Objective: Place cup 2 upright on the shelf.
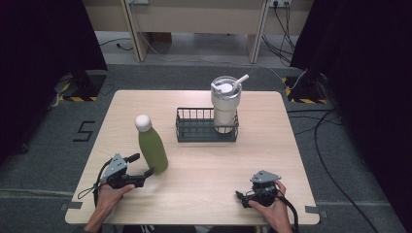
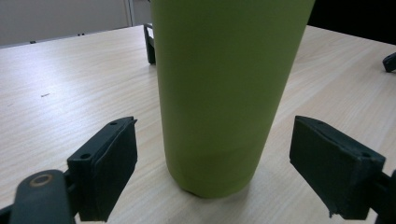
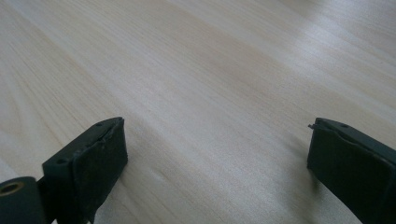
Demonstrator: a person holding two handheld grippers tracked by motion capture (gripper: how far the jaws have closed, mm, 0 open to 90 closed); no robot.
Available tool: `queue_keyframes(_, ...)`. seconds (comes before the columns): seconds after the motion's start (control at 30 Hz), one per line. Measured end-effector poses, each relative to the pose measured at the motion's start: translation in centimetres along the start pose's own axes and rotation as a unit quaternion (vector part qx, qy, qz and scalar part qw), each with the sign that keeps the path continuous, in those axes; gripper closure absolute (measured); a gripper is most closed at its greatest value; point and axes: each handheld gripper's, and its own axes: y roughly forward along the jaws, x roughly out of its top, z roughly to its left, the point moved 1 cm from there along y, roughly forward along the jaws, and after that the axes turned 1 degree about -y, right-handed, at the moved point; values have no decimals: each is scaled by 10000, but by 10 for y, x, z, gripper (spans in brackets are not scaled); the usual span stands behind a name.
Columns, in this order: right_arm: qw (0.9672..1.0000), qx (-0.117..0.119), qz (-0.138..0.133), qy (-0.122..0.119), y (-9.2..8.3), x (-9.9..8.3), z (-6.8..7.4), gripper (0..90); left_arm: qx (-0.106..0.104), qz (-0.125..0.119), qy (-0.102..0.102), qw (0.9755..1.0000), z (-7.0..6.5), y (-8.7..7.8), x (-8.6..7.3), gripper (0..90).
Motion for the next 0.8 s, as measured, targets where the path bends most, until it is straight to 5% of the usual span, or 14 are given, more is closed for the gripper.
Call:
queue_keyframes(0.43,10000,5,1,4,0,0,0,50,10,4,138,9999,-8,23,7,144)
queue_keyframes(0.8,10000,7,6,5,0,0,0,48,-29,-105,-73,9999,-5,36,9,152)
